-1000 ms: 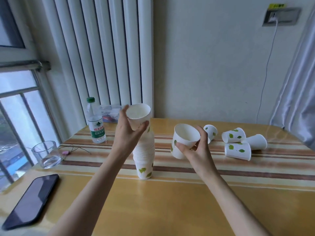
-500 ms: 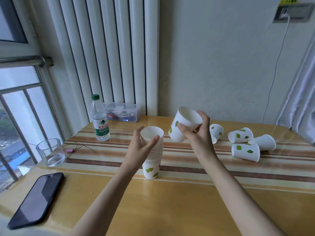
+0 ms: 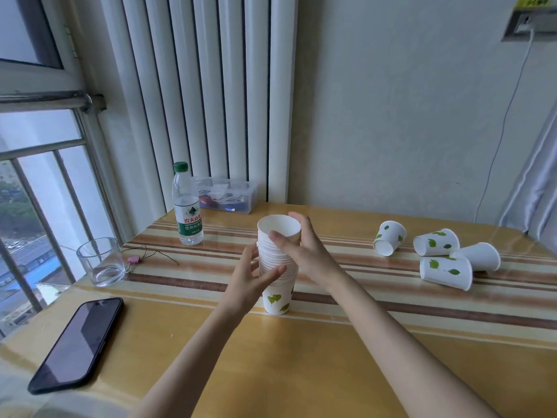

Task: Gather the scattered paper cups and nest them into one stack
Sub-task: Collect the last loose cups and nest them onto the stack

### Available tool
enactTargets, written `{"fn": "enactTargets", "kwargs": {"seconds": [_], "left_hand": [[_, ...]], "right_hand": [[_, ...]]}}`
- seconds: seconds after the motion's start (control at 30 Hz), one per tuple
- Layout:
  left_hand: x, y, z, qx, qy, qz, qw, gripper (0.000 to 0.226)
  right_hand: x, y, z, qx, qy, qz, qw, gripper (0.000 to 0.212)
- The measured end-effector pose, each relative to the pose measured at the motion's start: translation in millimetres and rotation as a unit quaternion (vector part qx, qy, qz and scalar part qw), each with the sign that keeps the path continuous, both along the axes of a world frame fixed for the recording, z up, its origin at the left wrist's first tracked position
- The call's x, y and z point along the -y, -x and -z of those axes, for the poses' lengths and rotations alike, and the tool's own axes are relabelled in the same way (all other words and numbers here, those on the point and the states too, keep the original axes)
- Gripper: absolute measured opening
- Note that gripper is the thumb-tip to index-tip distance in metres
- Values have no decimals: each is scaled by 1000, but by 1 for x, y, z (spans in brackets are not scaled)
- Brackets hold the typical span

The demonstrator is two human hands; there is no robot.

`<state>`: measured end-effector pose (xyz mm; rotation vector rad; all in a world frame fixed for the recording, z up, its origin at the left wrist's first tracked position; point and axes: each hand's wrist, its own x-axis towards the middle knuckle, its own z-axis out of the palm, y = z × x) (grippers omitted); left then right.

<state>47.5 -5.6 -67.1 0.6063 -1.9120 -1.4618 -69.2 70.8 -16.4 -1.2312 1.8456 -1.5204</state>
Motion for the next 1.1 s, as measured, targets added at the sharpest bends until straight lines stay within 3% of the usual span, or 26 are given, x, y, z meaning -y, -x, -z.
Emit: {"fn": "enactTargets", "kwargs": {"seconds": [0.2,0.33,0.43,0.6,0.8,0.87,0.93,1.03,1.1], "left_hand": [[-4,0,4,-2,18,4,1000,61],[-24,-14,10,-7,134,-114,984,68],[-57,-29,20,-68,220,-165,959,57],[-93,-1,40,-34,219,-12,975,45],[-104,88,55,47,185,66,979,44],[-105,120,56,60,170,69,981,47],[-103,151,58,63,153,76,983,48],[-95,197,61,68,144,86,983,52],[-90,226,61,72,111,69,989,58]], "right_hand": [[-2,-7,10,43,18,2,999,68],[-23,1,19,61,18,-3,998,79],[-57,22,43,27,4,48,998,65],[-128,74,82,-26,2,179,983,34],[-208,142,111,-70,-6,363,929,28],[-223,164,115,-123,-39,408,904,32],[-228,188,116,-147,-63,417,895,50],[-218,221,117,-154,-69,389,906,84],[-208,239,117,-149,-65,368,915,97]]}}
